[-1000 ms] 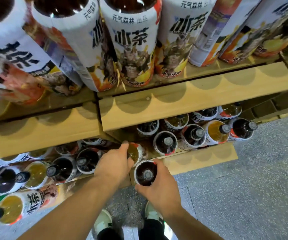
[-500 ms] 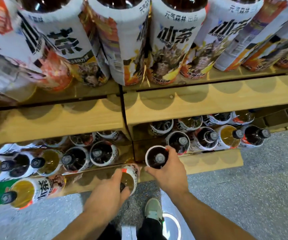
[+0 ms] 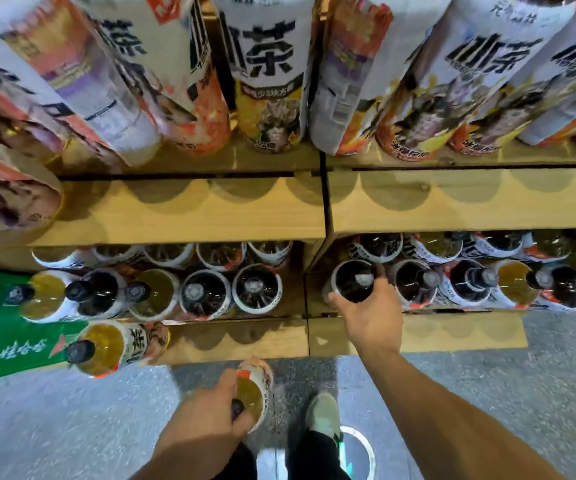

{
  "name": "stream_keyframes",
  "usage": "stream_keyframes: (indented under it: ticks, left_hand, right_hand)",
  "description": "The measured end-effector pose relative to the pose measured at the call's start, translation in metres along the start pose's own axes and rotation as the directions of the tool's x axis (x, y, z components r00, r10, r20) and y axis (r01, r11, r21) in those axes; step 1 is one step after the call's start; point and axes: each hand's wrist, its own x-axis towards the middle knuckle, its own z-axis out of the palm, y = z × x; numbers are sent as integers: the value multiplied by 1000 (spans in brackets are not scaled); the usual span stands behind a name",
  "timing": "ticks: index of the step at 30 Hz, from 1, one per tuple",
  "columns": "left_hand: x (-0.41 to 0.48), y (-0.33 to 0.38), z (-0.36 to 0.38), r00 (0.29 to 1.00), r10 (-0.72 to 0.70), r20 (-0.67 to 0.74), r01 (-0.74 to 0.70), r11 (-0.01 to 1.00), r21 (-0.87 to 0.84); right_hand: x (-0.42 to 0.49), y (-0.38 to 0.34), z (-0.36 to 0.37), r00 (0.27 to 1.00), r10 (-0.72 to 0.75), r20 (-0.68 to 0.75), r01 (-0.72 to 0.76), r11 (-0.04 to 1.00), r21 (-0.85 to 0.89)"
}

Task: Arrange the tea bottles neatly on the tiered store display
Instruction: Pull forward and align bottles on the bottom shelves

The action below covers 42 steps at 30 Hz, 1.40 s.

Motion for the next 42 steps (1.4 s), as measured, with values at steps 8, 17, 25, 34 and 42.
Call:
stream_keyframes:
  ticks: [8,17,25,34,42]
  left_hand:
    - [-8,-28,-11,992,78,-95,-81,997,-21]
    - [-24,-66,-25,985,43,-165,-52,997,-51]
    - [-34,-98,-26,964,-53,-261,14,988,-151]
    - [-30,-119,-38,950,-81,-302,36,988,-151]
    - [-22,-129,-39,940,-79,-332,19,983,-181]
  right_hand:
    - [-12,-6,2,997,-60,-48,61,998,12]
    - [-32,-11,-7,987,-78,-140,88,994,71]
    - [-93,-20,17,997,-7,-73,22,979,201]
    - [-149,-110,70,789,-495,363,557,827,-82]
    - [-129,-155,90,766,-416,490,588,762,-271]
